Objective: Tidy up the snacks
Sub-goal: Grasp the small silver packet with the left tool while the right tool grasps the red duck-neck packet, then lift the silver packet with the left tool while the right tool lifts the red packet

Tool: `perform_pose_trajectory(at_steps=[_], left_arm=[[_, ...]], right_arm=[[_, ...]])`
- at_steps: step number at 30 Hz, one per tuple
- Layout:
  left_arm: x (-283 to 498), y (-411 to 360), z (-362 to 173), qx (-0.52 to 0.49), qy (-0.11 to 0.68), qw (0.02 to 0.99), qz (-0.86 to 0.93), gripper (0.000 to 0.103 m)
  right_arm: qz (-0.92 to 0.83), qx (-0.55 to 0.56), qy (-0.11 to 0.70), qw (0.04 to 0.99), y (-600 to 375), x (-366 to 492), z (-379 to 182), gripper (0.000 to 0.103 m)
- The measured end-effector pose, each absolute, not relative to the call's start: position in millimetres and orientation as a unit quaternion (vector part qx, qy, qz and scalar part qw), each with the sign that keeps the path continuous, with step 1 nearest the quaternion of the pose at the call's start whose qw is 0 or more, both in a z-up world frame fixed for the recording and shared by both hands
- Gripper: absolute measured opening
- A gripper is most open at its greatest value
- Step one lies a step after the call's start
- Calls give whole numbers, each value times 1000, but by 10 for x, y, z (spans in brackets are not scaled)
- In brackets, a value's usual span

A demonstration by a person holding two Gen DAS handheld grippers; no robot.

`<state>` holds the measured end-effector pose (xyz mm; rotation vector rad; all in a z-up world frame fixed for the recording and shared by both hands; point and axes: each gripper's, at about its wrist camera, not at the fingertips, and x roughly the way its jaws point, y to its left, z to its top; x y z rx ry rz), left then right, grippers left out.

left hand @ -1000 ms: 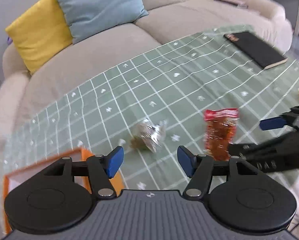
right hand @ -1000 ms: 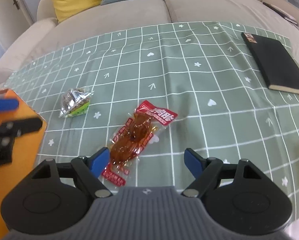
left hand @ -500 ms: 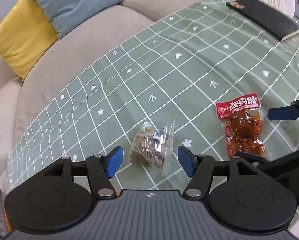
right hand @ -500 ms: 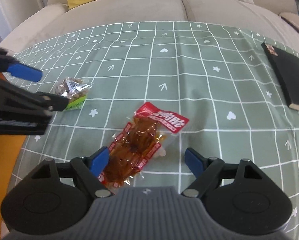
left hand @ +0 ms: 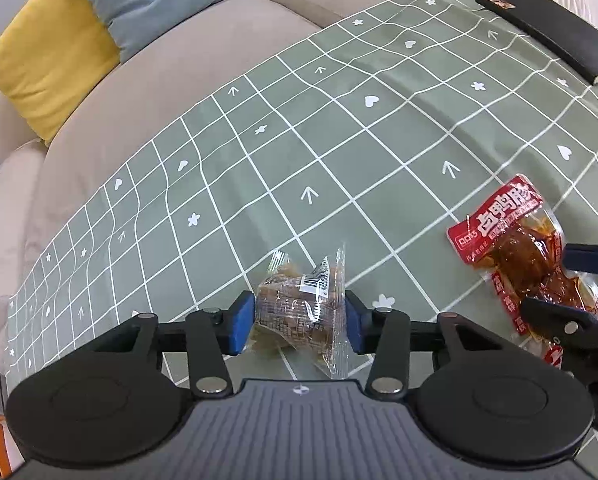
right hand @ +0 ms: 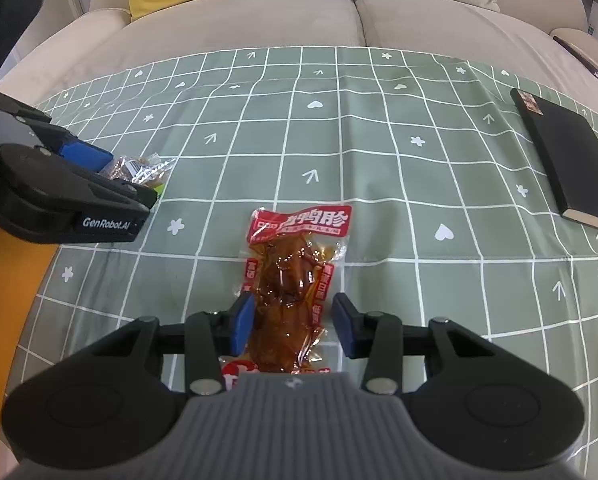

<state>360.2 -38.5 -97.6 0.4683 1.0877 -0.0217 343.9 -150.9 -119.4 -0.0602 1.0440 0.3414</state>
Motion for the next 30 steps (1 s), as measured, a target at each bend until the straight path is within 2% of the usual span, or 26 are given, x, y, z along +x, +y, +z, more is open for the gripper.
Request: perform_pose_trajectory(at_steps=[12, 20, 25, 30], left_arm=[[3006, -541, -890, 203, 528, 822, -64, 47], [2332, -492, -809, 152, 549, 819, -73, 47], [1903, -448, -776, 128, 549, 823, -74, 47], [1612, -431, -765, 124, 545, 826, -76, 47]], right_arm=[[174, -36, 526, 832, -1554, 3308, -1159, 40], [197, -39, 555, 807, -1590, 2949, -1119, 39], [217, -24, 573, 790, -1670, 2680, -1096, 31], [223, -26, 581, 782, -1747, 2350, -1076, 31]])
